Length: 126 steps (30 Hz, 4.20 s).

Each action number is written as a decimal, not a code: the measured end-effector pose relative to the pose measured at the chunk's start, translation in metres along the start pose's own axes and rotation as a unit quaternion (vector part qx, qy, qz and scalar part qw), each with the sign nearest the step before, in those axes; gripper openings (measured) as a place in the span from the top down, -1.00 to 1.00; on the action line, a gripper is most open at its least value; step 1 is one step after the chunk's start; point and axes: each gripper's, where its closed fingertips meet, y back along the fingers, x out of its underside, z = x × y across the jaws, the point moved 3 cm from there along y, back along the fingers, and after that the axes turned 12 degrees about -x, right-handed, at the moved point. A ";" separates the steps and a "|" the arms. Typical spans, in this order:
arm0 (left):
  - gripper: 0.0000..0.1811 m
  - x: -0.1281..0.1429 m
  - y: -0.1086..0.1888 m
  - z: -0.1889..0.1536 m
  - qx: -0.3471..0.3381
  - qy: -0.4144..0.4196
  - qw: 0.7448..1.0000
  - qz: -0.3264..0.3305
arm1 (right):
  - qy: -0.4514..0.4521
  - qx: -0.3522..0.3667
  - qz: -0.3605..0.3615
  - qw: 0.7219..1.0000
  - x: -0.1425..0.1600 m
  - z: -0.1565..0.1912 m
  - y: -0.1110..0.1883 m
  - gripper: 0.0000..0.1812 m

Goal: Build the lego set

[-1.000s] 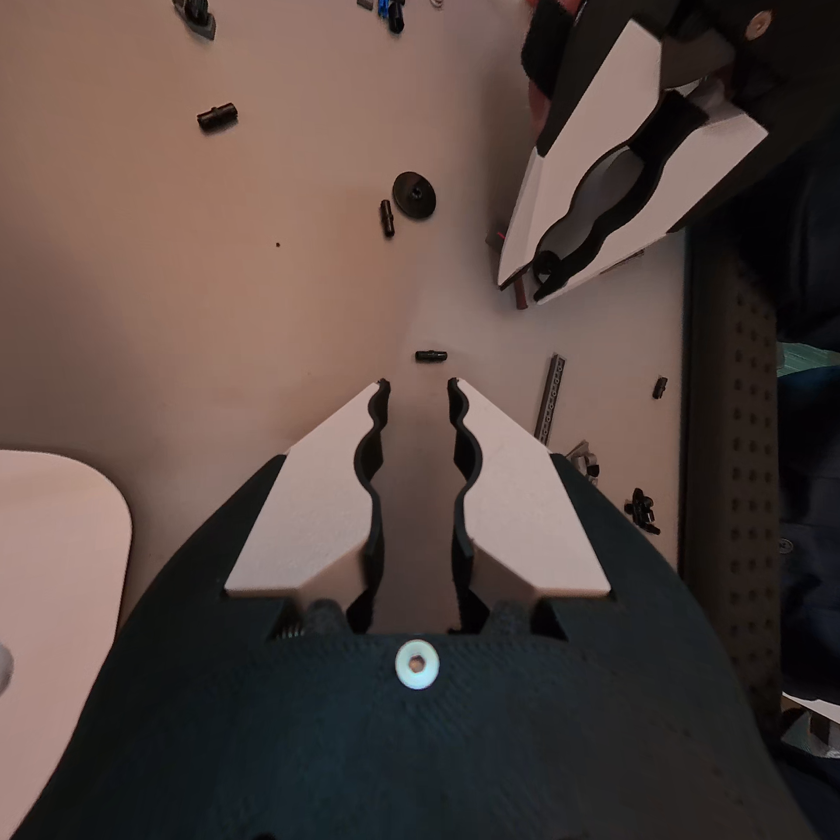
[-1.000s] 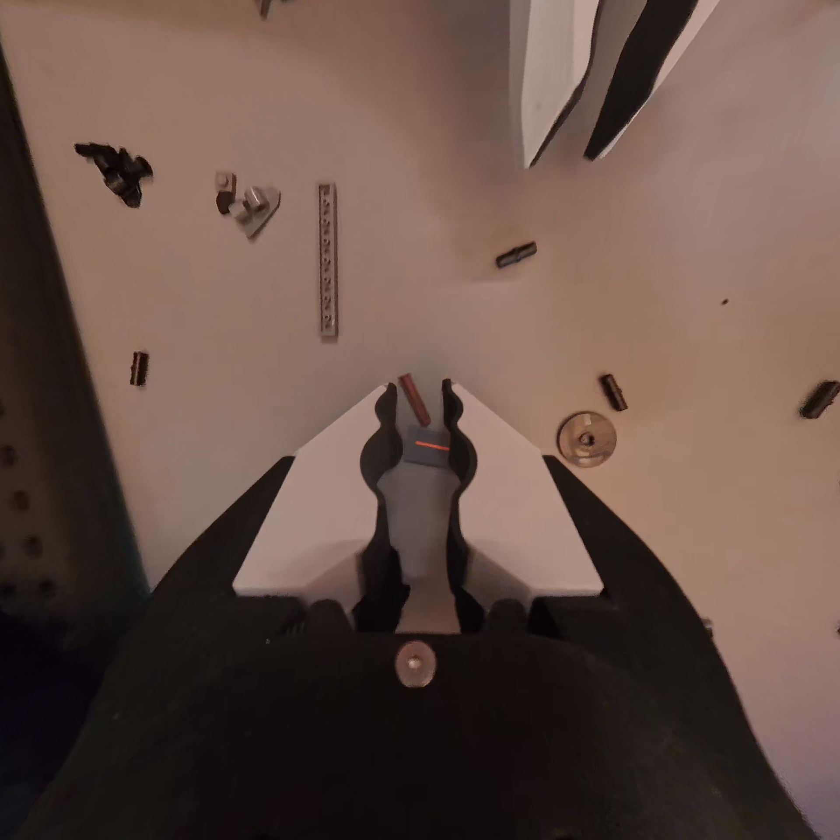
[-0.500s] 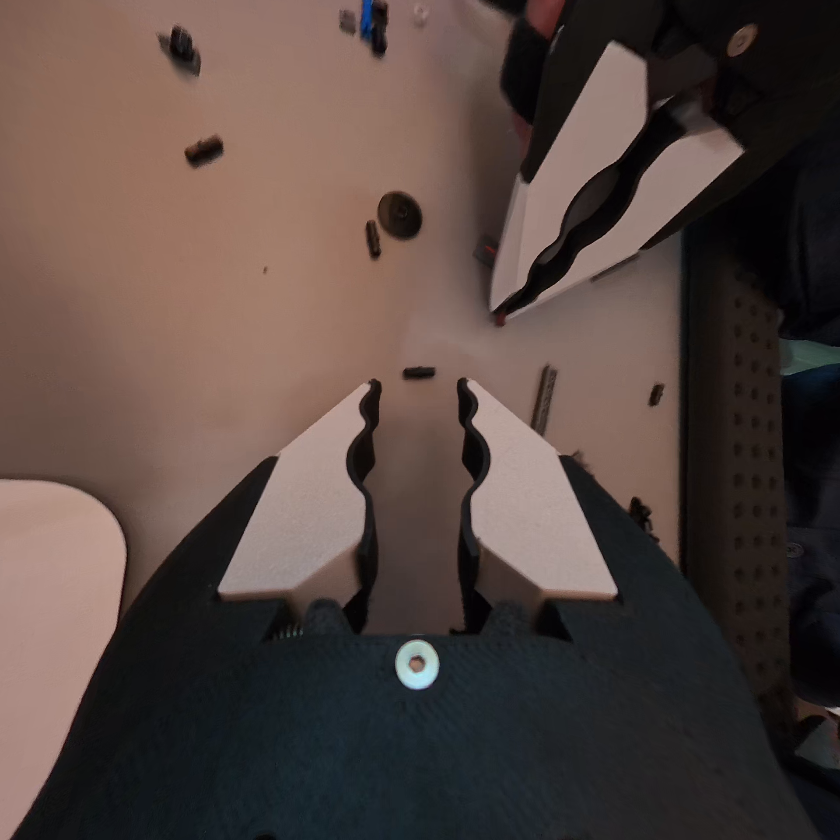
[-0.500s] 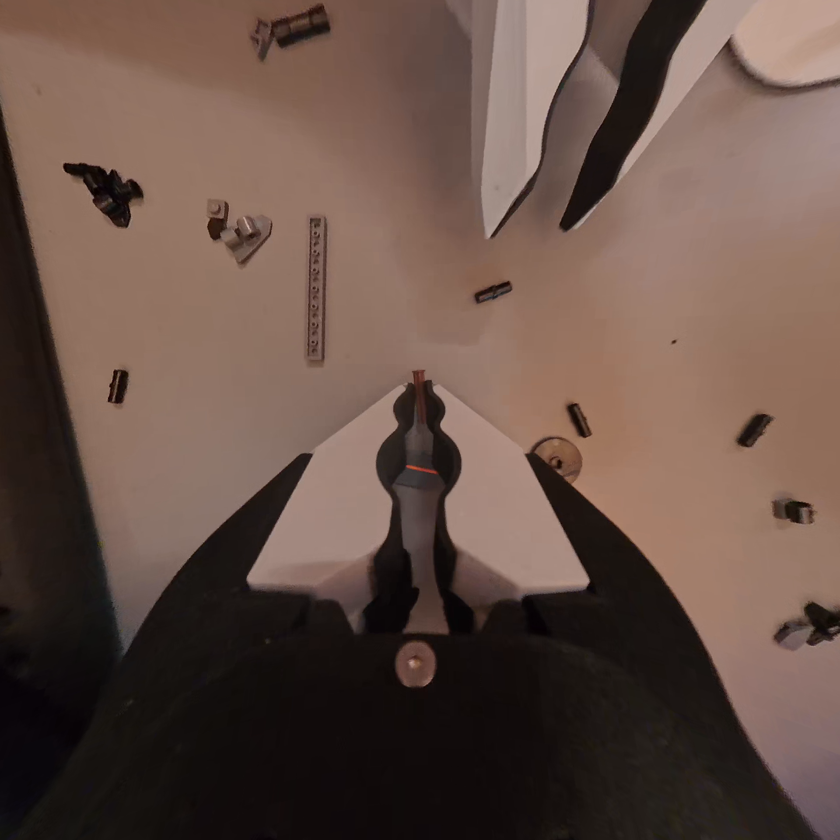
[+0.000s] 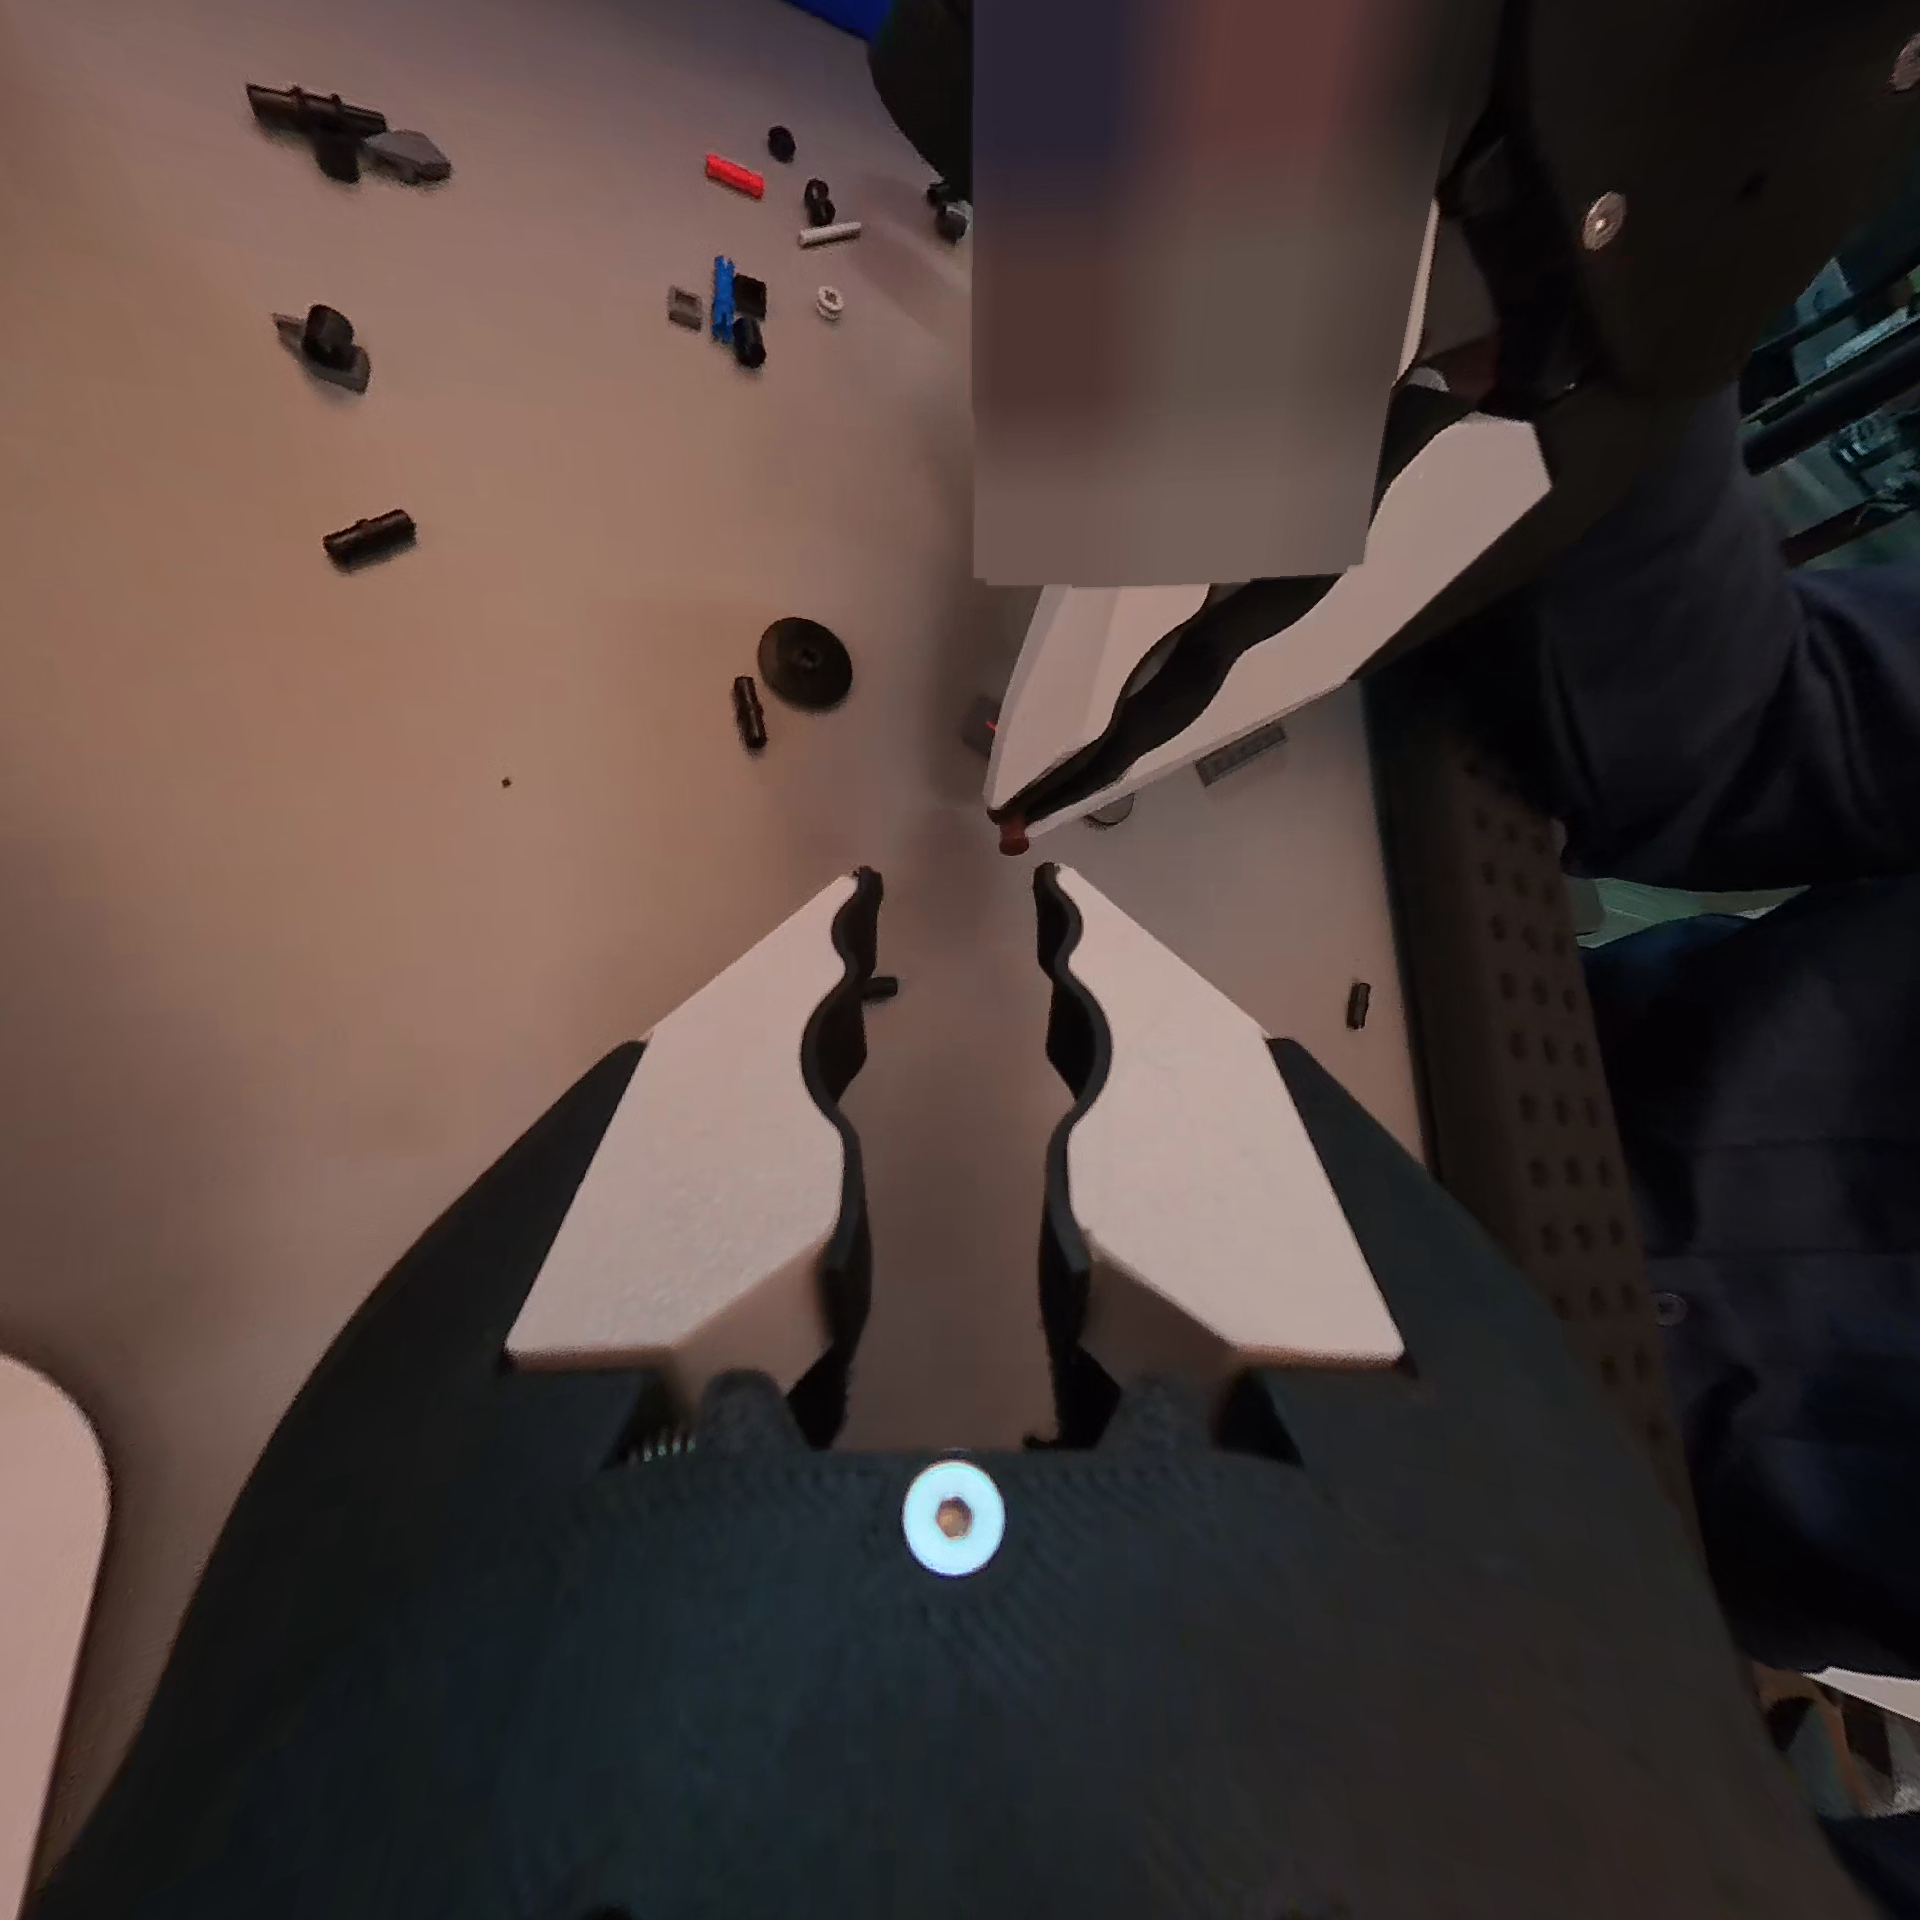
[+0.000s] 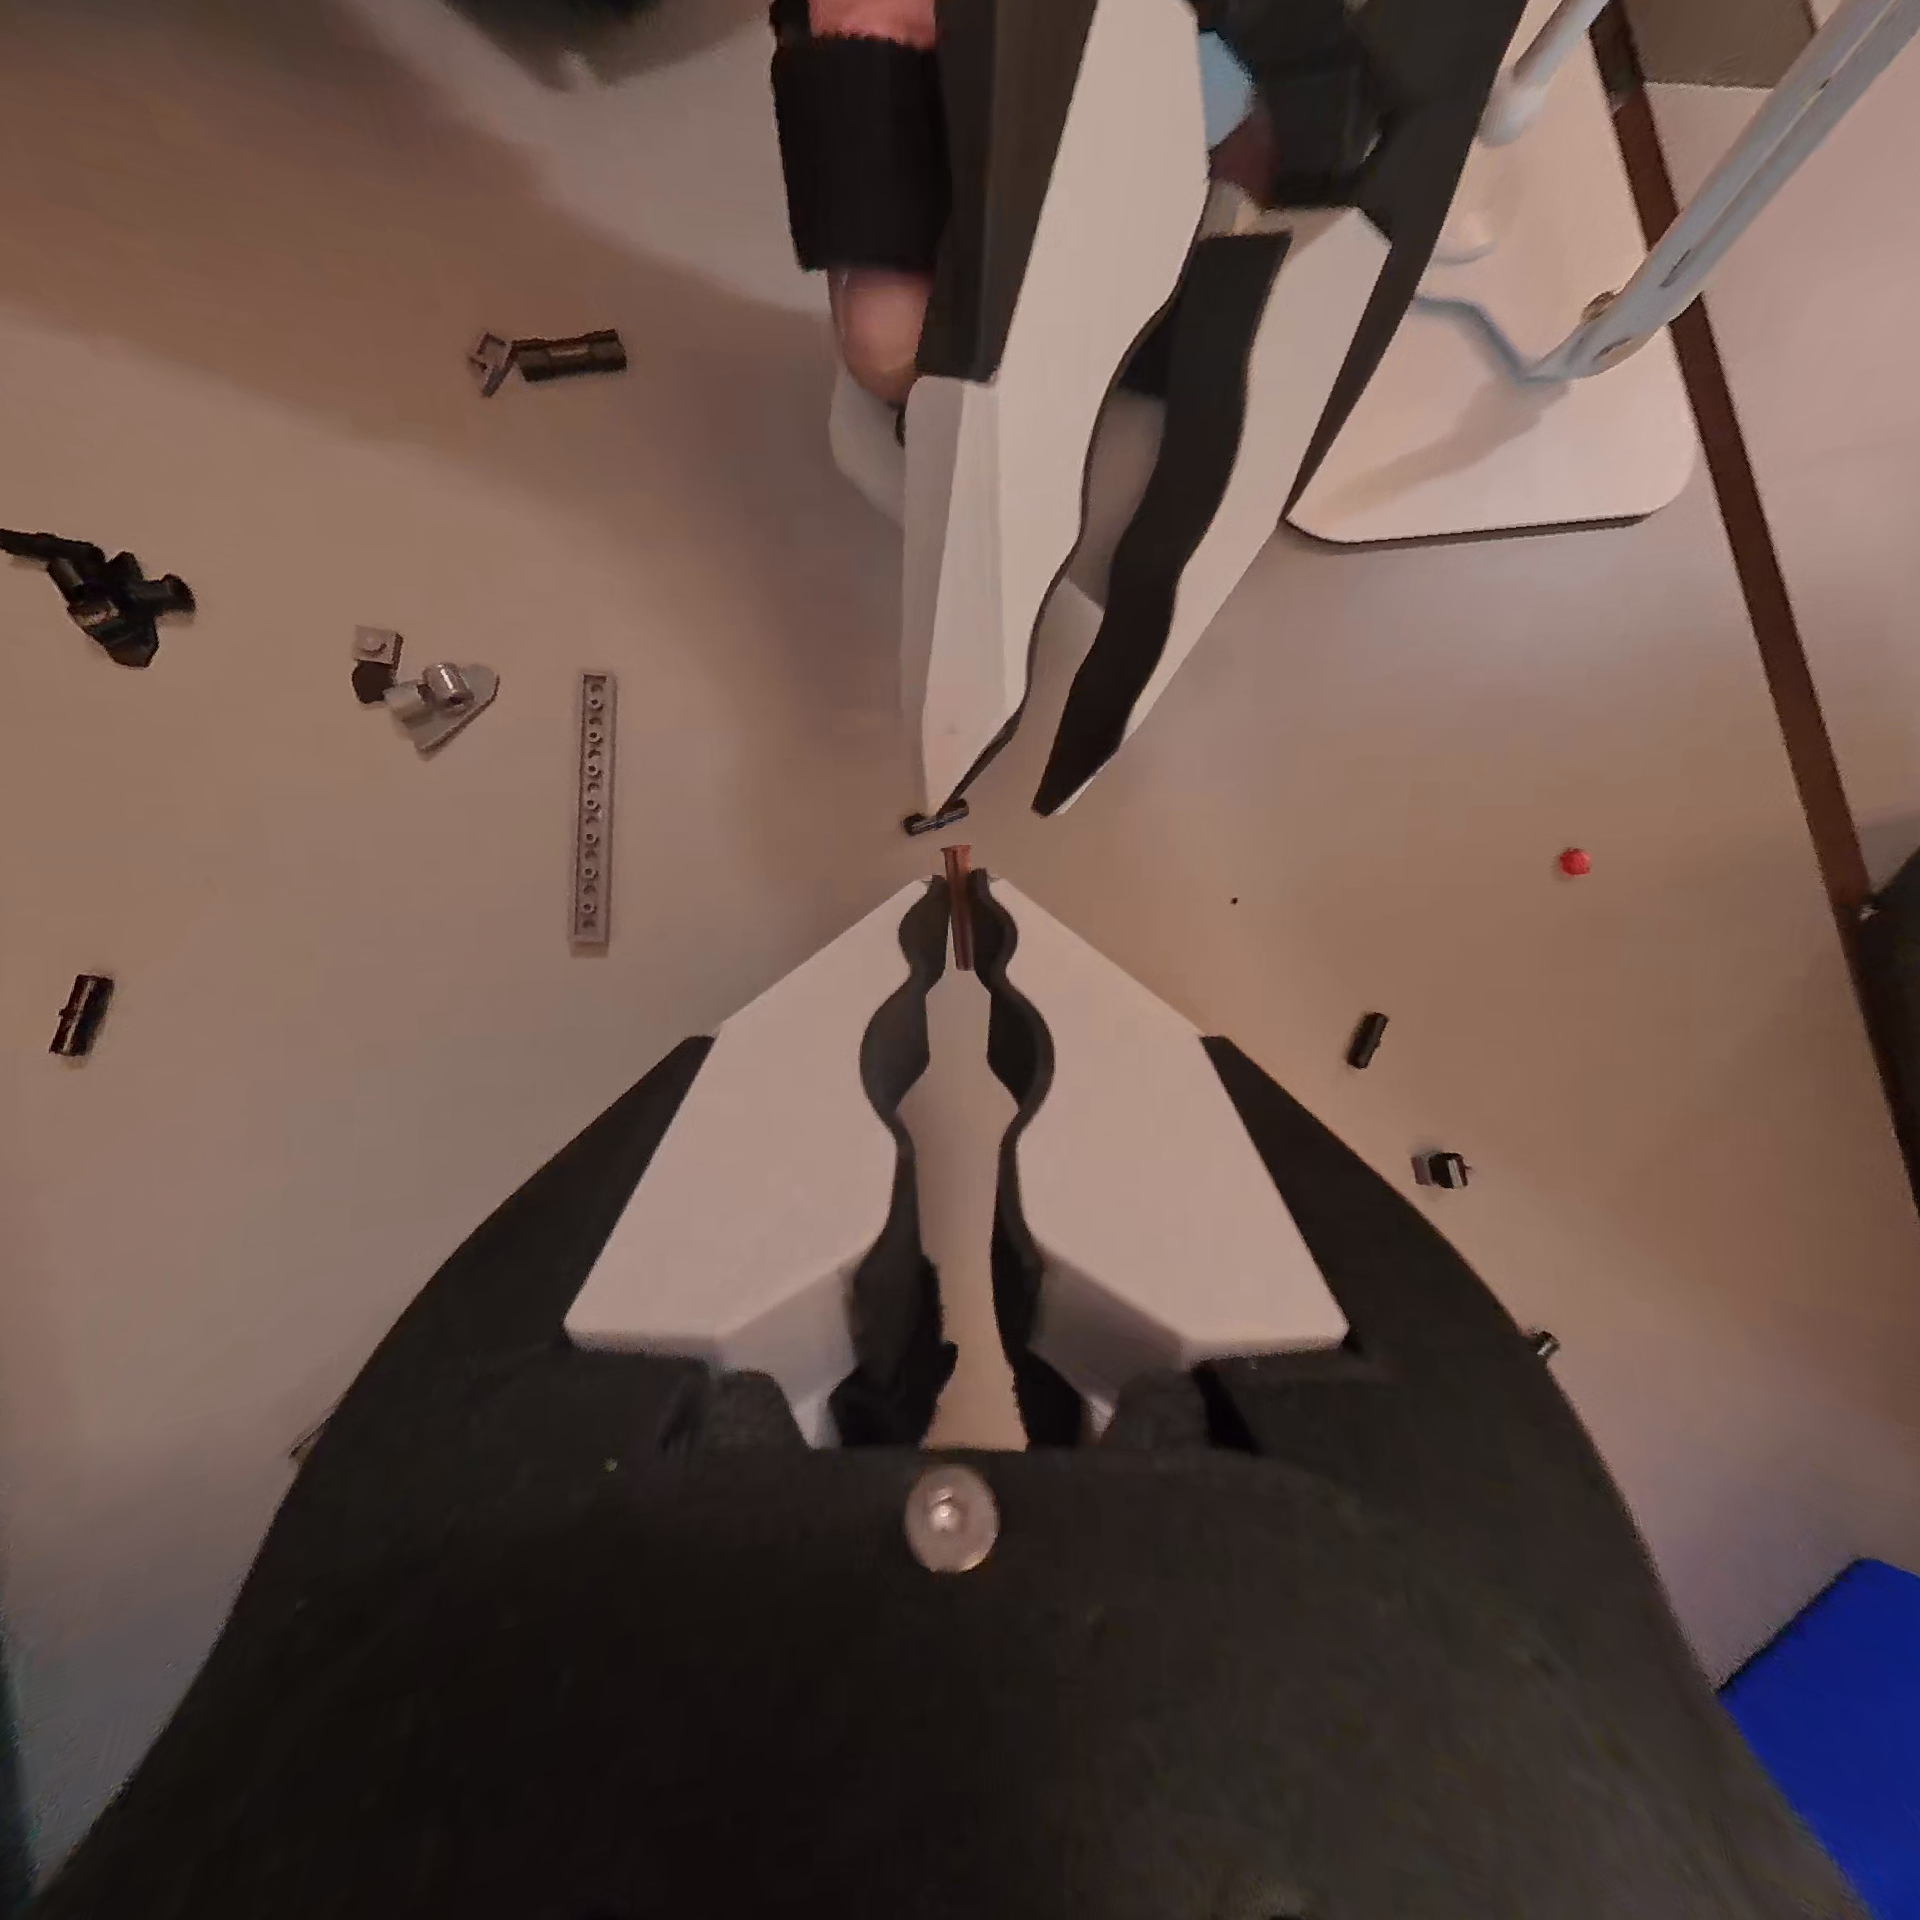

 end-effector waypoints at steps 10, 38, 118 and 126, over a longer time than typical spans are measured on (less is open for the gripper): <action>0.81 -0.006 -0.006 -0.009 0.016 -0.018 1.000 -0.015 | 0.004 0.013 -0.004 1.000 -0.002 -0.003 0.000 0.98; 0.97 -0.019 0.009 -0.017 -0.014 -0.063 0.997 -0.052 | 0.004 0.045 -0.055 0.997 -0.010 -0.010 0.021 0.89; 0.97 0.067 0.219 -0.008 -0.282 0.007 0.914 -0.290 | -0.053 0.229 -0.100 0.967 -0.007 -0.049 0.070 0.81; 0.97 0.067 0.220 -0.008 -0.282 0.007 0.914 -0.291 | -0.050 0.213 -0.086 0.972 -0.006 -0.047 0.061 0.82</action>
